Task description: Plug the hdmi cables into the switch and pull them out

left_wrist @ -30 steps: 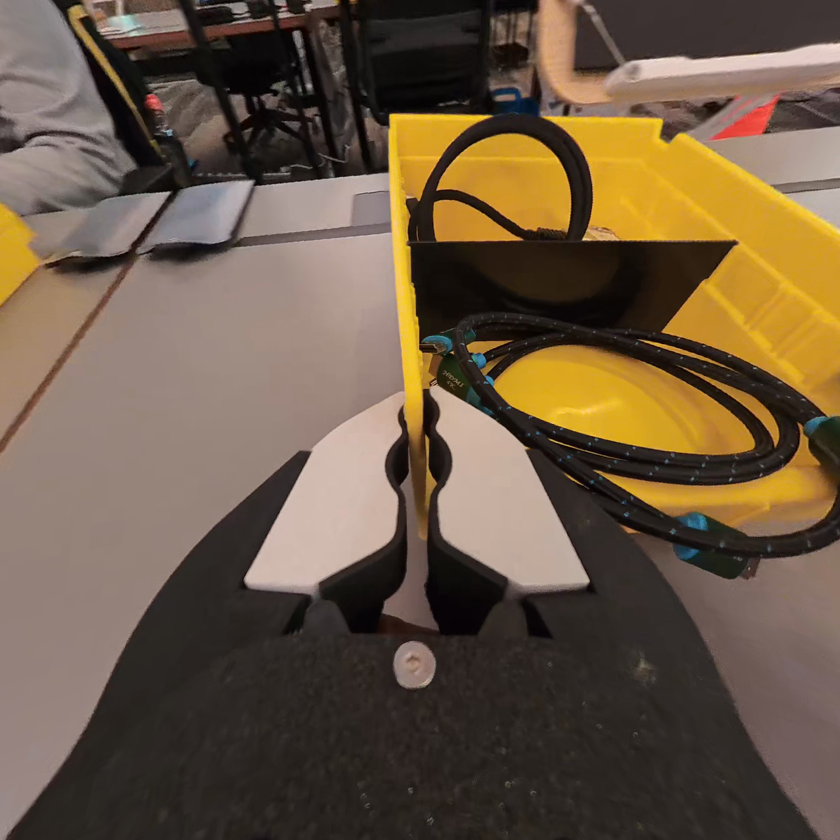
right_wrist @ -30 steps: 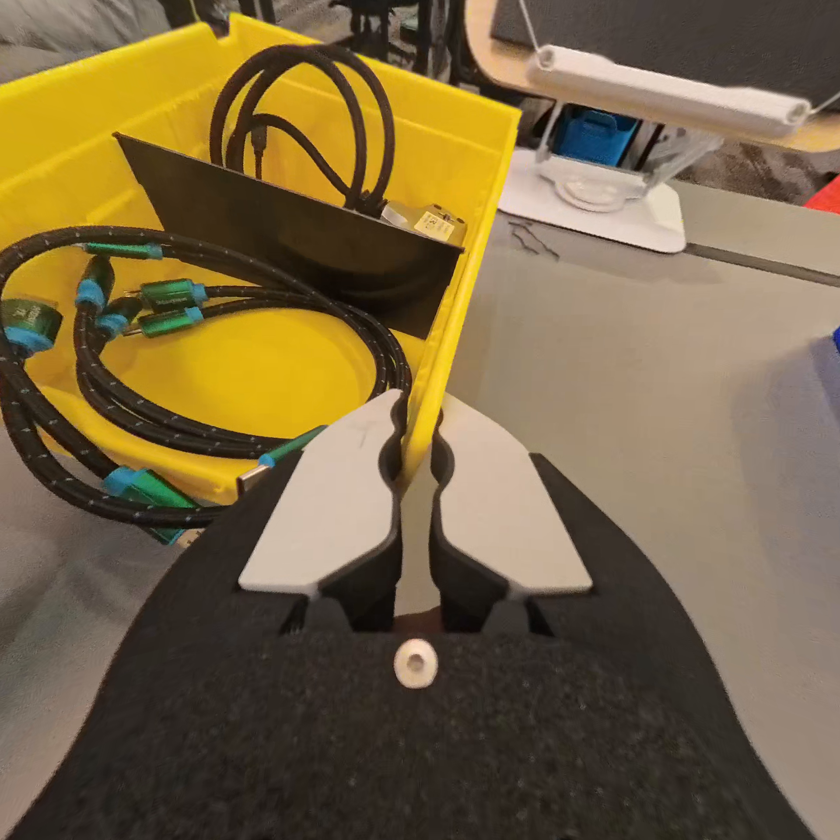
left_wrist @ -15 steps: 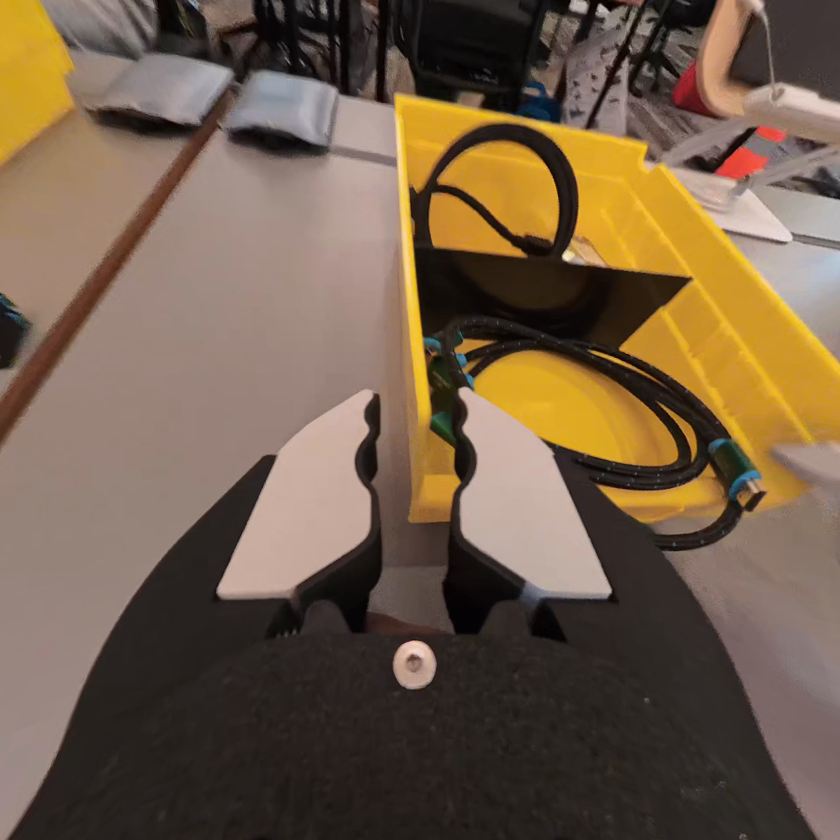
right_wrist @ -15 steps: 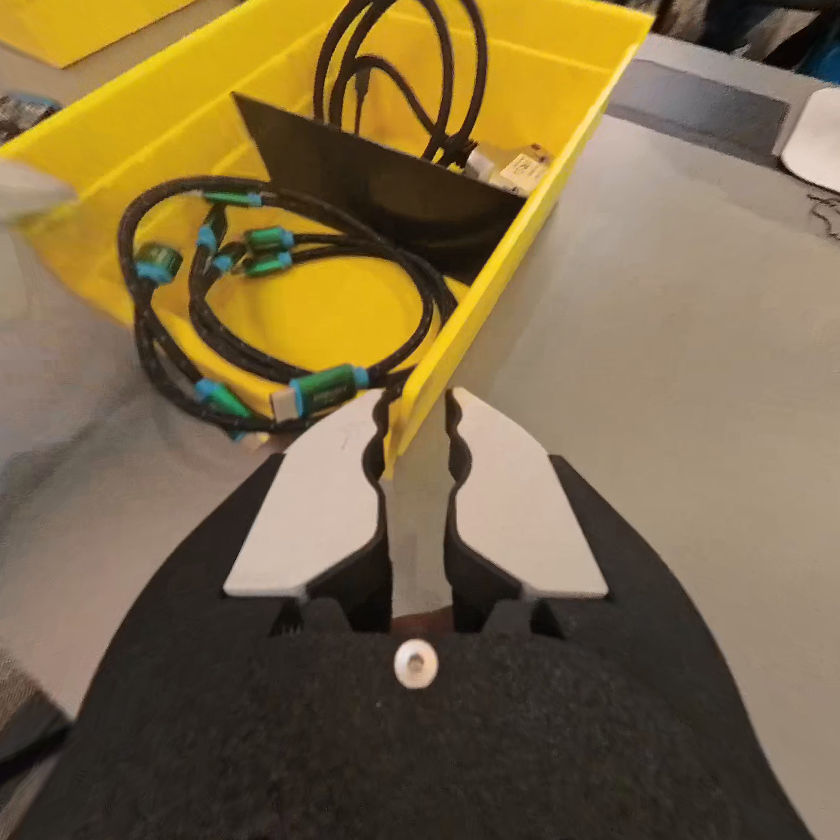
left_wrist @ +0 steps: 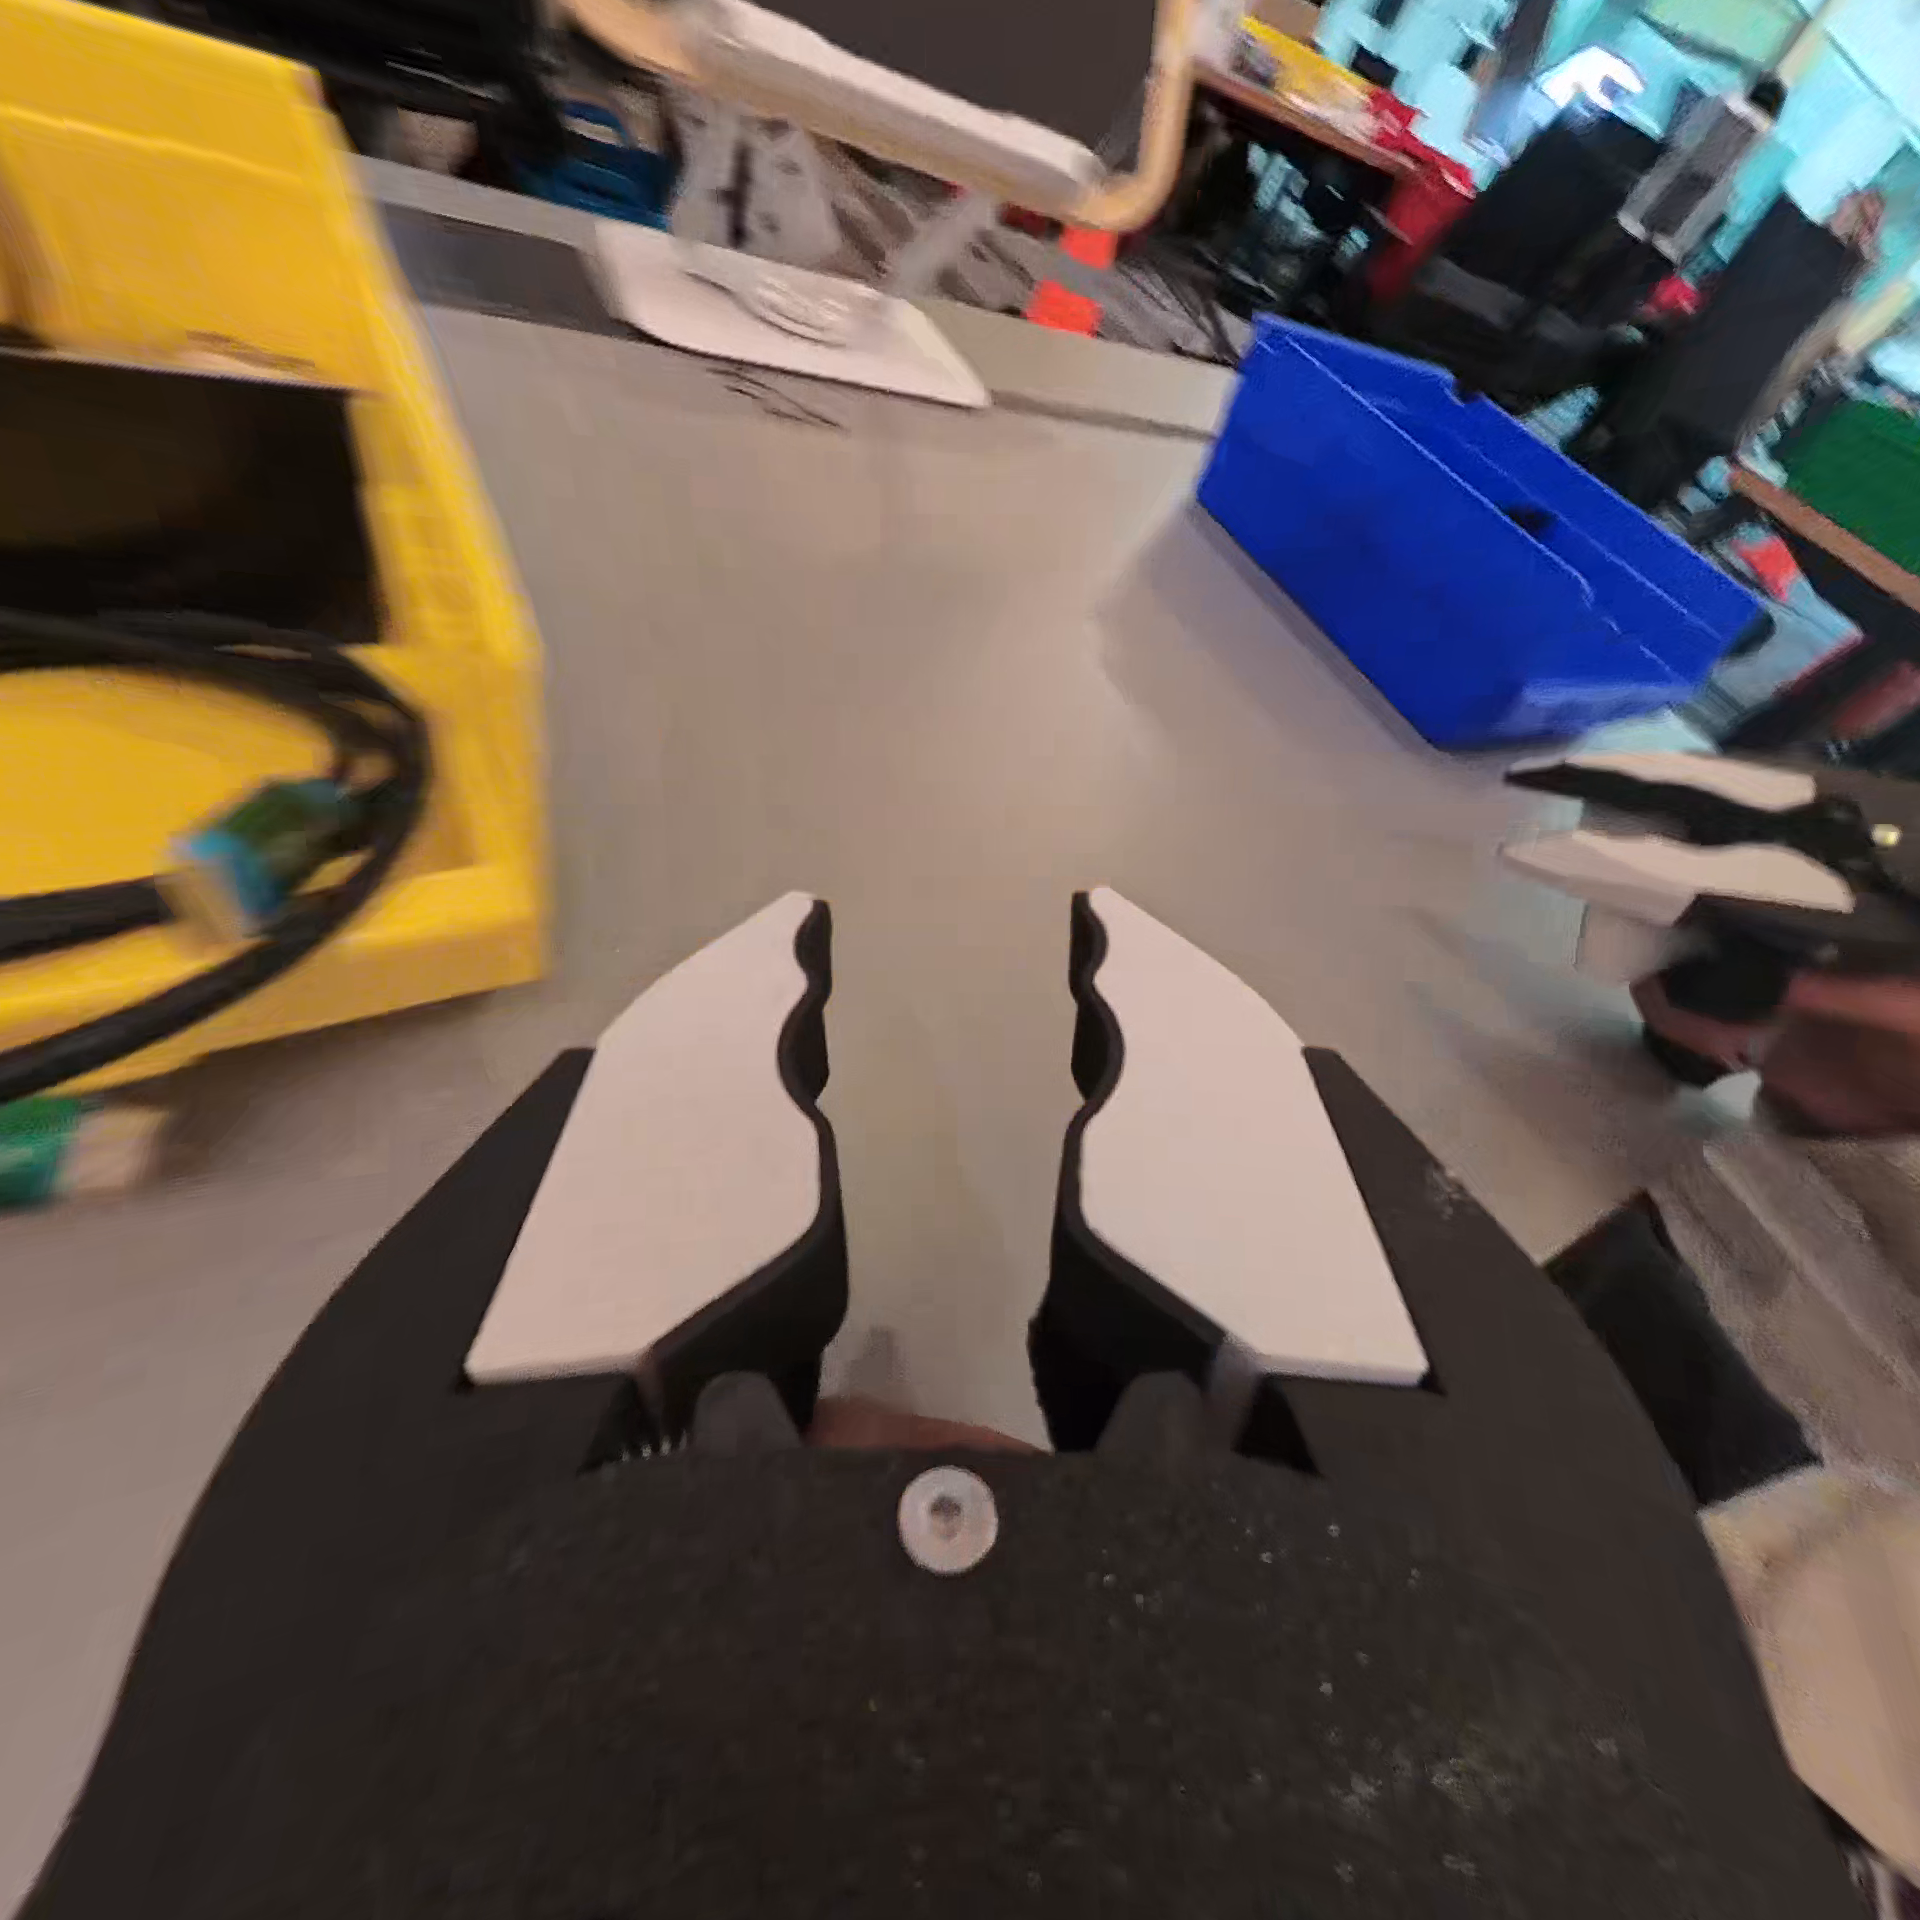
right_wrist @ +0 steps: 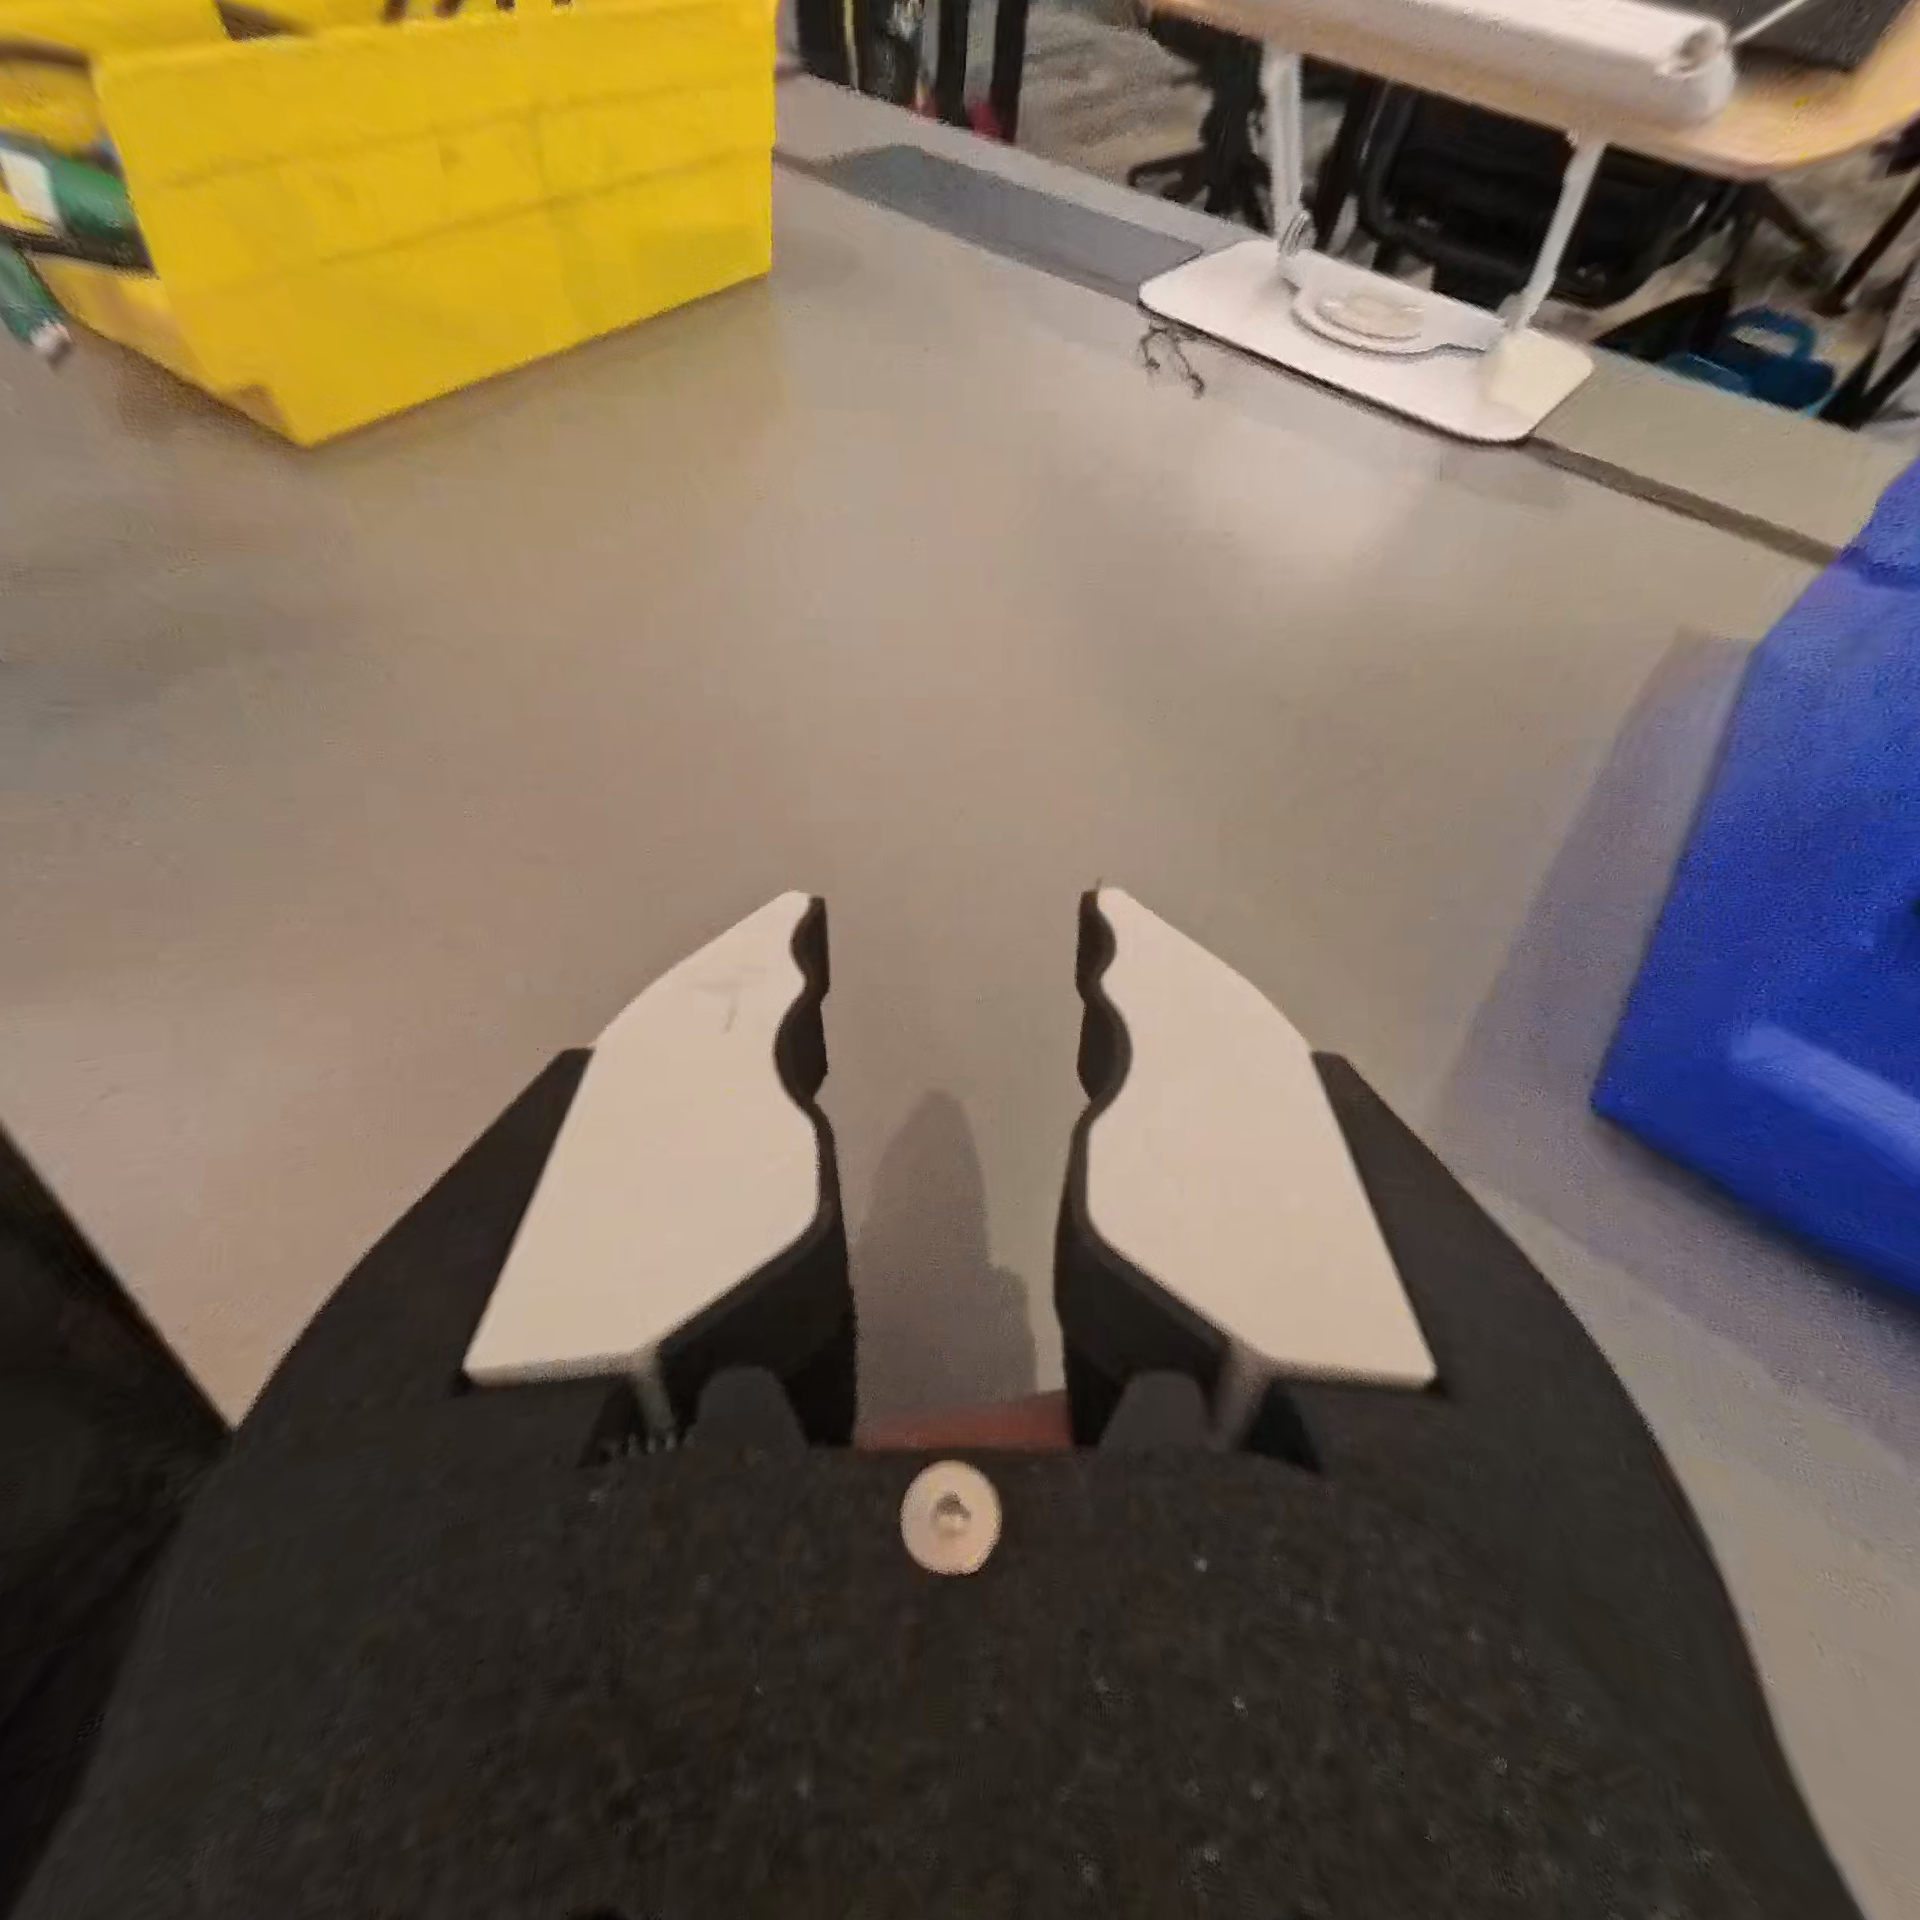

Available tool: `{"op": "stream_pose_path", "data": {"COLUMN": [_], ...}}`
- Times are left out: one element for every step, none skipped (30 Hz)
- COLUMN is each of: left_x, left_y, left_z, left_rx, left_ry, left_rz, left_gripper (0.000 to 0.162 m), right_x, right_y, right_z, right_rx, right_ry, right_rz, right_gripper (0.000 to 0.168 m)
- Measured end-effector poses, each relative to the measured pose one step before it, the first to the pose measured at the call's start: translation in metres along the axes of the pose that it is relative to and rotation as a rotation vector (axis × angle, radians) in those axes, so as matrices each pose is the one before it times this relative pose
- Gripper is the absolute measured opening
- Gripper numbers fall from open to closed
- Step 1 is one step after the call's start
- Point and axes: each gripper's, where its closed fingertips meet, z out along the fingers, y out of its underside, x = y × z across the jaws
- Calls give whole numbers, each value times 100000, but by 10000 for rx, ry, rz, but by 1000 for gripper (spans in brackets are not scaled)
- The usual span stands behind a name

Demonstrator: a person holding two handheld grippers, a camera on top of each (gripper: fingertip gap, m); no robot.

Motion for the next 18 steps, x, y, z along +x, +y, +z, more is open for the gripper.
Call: {"op": "stream_pose_path", "data": {"left_x": [1142,787,574,376,204,162,245,248,124,40,72,96,-15,-193,-218,-100,-67,-31], "left_y": [336,70,-102,-149,-98,-20,130,230,177,56,-116,-198,-140,-76,-11,116,161,97], "left_z": [895,726,559,410,297,216,136,81,37,-8,-82,-148,-178,-186,-201,-242,-316,-419], "left_rx": [-206,-151,-40,23,33,24,-47,-119,-123,-66,51,129,109,65,9,-87,-135,-95], "left_ry": [142,142,208,244,241,275,356,349,221,136,159,181,112,-46,-99,-35,-18,36], "left_rz": [399,387,314,132,-65,-146,-73,46,58,-28,-123,-148,-76,5,85,169,162,83], "left_gripper": [44,45,50,54,55,54,52,51,50,47,46,46,46,46,47,47,47,47], "right_x": [682,821,1137,969,591,529,636,350,26,38,100,-55,-201,-134,-35,20,43,92], "right_y": [-84,-680,-939,-824,-360,106,401,369,185,206,238,88,-68,-104,-73,-13,72,97], "right_z": [-1401,-1104,-806,-523,-292,-109,30,83,87,80,65,42,54,62,90,151,223,259], "right_rx": [424,429,424,417,312,110,-175,-283,-139,-99,-118,-30,39,47,27,-5,-57,-80], "right_ry": [-177,-55,218,147,-66,-30,184,98,-33,38,113,30,-63,-27,37,53,20,25], "right_rz": [649,601,575,411,204,74,119,116,50,-2,-24,-58,-88,-91,-88,-70,-36,-1], "right_gripper": [41,39,37,36,35,32,30,30,30,27,27,27,27,27,27,26,25,24]}}
